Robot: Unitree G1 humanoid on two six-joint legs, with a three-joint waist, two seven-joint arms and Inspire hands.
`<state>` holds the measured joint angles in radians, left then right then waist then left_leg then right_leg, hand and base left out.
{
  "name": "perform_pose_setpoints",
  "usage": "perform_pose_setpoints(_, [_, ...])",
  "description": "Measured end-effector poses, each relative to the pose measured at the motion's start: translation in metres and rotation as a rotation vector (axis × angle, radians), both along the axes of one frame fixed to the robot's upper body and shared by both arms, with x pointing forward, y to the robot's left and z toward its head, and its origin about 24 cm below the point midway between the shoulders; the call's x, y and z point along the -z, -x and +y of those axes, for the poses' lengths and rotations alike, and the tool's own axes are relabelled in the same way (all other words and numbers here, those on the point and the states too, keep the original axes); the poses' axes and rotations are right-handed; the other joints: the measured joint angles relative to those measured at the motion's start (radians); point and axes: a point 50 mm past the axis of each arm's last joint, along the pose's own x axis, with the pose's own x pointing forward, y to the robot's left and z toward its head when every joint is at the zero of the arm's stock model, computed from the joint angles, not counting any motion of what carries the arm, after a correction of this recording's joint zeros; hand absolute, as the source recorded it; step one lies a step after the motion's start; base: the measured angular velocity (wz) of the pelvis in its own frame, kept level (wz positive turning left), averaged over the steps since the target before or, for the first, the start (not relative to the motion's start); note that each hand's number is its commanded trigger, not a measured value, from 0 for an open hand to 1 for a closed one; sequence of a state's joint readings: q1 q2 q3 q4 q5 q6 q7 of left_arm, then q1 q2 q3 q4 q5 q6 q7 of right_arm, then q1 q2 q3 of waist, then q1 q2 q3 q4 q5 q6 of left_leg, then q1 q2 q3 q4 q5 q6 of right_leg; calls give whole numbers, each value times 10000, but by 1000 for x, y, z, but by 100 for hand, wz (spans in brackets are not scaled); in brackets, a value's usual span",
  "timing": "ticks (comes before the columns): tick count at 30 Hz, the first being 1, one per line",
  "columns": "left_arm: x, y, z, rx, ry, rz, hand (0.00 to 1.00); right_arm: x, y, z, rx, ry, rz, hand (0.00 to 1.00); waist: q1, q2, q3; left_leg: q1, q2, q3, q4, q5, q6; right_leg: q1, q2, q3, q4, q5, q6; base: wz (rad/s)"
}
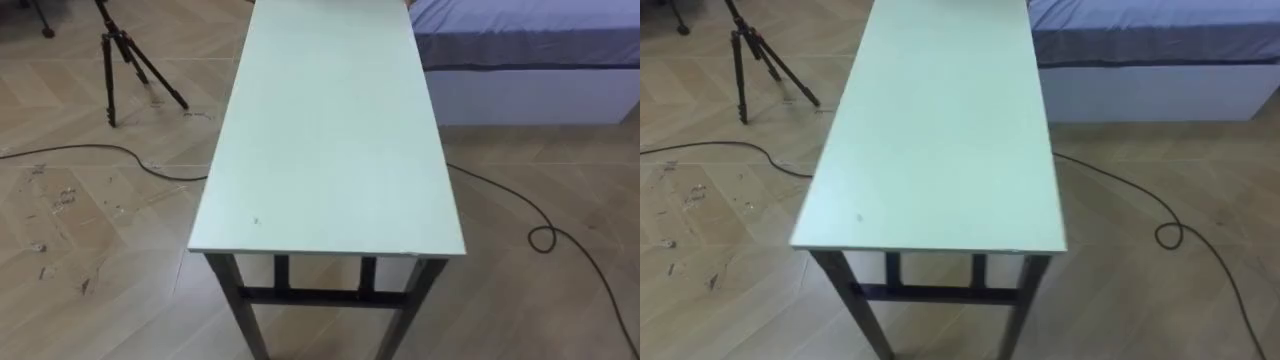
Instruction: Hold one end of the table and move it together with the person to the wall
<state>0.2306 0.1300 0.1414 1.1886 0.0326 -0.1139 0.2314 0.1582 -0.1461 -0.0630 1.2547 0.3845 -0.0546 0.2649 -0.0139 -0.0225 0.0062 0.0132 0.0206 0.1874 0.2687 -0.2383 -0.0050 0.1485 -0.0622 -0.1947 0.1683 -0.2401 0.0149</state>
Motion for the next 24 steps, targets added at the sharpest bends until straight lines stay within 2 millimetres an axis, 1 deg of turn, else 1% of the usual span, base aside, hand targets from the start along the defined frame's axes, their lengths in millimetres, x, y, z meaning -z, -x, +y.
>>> perform_pose_setpoints(8, [0, 0, 0, -9, -20, 4, 0, 0, 2, 0, 6, 7, 35, 0, -33, -30, 13, 1, 1, 5, 3, 0, 0, 2, 0, -5, 2, 0, 0, 0])
perform_pose_setpoints(12, [0, -1, 0, 6, -10, -30, 0, 0, -1, 0, -13, 4, -19, 0, -33, -24, -7, -27, 3, 5, 22, -1, 1, -15, 1, -25, 8, -1, 1, 0])
perform_pose_setpoints(14, [0, -1, 0, 13, 42, -38, 0, 0, -1, 0, -19, 2, -13, 0, -32, -23, -4, -34, 4, 8, 29, -1, 1, -17, 1, -30, 10, -1, 1, 0])
perform_pose_setpoints(24, [2, 0, -5, 151, 723, -39, 0, 0, -1, 1, -81, -163, -77, 0, -25, 28, -31, -46, 6, -15, 33, -1, 2, -25, 4, -27, 8, -1, 1, 0])
